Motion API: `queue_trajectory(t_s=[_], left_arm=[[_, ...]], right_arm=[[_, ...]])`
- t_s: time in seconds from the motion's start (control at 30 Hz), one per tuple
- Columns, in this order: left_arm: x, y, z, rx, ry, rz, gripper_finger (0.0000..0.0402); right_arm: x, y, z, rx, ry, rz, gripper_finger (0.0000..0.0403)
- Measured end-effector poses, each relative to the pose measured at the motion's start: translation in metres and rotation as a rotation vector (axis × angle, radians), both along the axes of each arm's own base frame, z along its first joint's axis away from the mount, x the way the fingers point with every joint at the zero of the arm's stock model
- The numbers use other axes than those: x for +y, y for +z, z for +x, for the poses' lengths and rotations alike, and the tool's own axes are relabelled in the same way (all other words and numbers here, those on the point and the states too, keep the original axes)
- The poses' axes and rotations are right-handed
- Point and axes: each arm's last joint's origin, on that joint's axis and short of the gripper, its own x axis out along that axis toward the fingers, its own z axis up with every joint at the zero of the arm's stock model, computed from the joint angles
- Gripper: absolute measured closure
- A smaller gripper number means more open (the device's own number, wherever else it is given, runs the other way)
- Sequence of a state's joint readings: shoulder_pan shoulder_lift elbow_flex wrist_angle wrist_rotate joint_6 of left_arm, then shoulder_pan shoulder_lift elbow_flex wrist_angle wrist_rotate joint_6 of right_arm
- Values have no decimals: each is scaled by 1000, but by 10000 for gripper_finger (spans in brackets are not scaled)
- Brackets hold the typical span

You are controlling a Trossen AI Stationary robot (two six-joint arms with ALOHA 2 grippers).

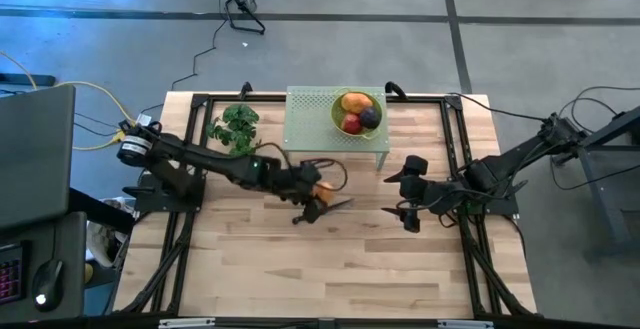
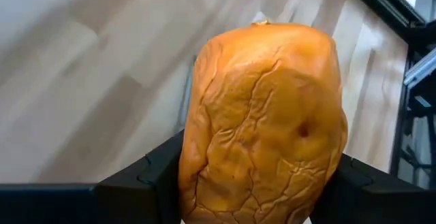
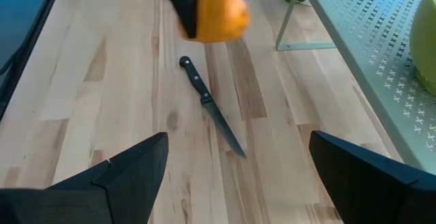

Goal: Pick & Place Fruit
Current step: Put the yellow mango into the green strainer bowl on the shelf

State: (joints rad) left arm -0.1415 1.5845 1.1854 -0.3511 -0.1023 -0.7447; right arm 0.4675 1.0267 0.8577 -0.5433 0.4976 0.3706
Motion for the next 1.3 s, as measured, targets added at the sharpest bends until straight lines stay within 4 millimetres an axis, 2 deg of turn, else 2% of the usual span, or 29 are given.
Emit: queue_trajectory(t_s=[0.43,0.6,0.73,1.07,1.2,1.3], left_arm=[[44,24,18,-250,-25,184,186],[63,41,22,-291,-15,265,186],[76,62,24,-342,-13,338,186],[116,105,21,-403,13,543,186],[135,107,17,-375,13,651,186],[150,102,17,-335,12,709,186]], right_arm=[[0,0,0,-1,-3,2,53],[-2,0,1,-2,-10,0,53],[-4,0,2,-1,-24,0,53],[-12,0,5,0,-61,-7,53],[-14,0,5,0,-69,-7,53],[-14,0,5,0,-70,-7,53]])
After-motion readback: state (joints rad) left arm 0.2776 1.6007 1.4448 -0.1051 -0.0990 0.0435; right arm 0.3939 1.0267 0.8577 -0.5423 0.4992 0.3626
